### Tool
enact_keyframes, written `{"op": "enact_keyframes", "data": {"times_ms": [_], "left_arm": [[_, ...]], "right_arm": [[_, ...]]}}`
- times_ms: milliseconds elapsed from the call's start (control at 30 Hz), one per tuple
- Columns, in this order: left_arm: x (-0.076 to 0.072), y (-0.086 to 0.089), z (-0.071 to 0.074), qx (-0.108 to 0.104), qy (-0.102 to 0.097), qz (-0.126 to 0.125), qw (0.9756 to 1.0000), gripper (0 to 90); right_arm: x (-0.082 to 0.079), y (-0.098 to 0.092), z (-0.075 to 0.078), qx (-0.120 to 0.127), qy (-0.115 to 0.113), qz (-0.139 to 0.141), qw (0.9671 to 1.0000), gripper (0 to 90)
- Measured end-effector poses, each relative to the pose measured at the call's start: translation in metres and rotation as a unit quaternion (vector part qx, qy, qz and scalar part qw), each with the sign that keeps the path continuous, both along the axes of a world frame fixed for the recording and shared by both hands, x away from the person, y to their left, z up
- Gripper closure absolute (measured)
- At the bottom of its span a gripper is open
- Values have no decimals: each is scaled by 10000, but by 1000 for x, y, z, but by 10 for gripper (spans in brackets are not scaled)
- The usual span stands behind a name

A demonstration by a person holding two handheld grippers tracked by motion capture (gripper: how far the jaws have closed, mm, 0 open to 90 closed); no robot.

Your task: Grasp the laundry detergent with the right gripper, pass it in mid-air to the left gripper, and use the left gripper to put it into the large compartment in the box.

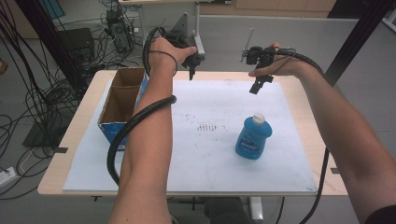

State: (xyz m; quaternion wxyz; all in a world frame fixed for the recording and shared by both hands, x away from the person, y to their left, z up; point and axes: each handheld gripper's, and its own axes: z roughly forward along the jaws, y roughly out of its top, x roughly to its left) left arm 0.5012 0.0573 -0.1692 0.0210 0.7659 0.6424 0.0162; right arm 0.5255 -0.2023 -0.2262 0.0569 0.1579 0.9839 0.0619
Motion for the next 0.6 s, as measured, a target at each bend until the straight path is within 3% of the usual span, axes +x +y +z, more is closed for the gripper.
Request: {"op": "enact_keyframes", "data": {"times_ms": [467, 600], "left_arm": [[-5, -1, 2, 23, 6, -16, 10000, 53], [-6, -3, 2, 6, 4, -20, 10000, 54]], "right_arm": [[-4, -4, 4, -7, -56, -11, 10000, 59], [-5, -11, 6, 104, -88, -53, 9999, 61]]}}
